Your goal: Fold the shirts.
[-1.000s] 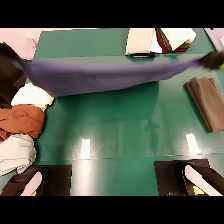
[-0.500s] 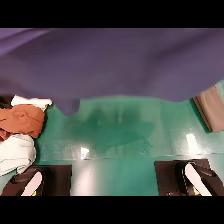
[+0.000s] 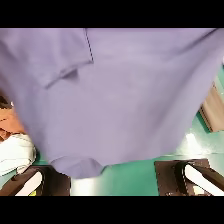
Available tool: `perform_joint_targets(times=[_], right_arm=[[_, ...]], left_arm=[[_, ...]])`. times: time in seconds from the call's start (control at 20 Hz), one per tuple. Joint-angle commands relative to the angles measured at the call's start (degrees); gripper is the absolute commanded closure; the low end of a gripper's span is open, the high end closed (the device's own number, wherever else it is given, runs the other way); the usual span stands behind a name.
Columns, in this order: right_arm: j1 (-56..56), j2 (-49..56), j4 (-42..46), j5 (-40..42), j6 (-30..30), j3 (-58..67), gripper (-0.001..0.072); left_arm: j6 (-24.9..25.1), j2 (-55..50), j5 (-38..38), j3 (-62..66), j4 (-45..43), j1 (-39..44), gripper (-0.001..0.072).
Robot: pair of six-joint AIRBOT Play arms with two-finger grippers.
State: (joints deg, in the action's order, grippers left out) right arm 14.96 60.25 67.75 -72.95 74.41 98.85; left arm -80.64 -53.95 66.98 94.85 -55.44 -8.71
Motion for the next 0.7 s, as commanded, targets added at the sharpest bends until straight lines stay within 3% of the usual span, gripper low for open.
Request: perform_joint_targets(times=[0.0,0.2,0.4,0.65], right_arm=[[-2.2,8.7,0.0,-1.0,0.2,-7.6,0.0695],[-2.2,20.2,-0.1,-0.3,0.2,-9.6,0.0696],[-2.1,31.8,-0.2,5.3,1.6,-6.2,0.0696],[-2.3,38.4,0.1,3.0,1.6,4.3,0.0696]], left_arm=[[1.6,-10.5,2.0,-9.0,0.3,0.1,0.0685],[5.7,-26.6,-1.9,-11.1,0.1,4.7,0.0685],[4.6,-37.6,-14.5,-9.5,0.4,7.1,0.0685],[4.2,-41.2,-11.9,-5.1,0.0,7.0,0.0685]])
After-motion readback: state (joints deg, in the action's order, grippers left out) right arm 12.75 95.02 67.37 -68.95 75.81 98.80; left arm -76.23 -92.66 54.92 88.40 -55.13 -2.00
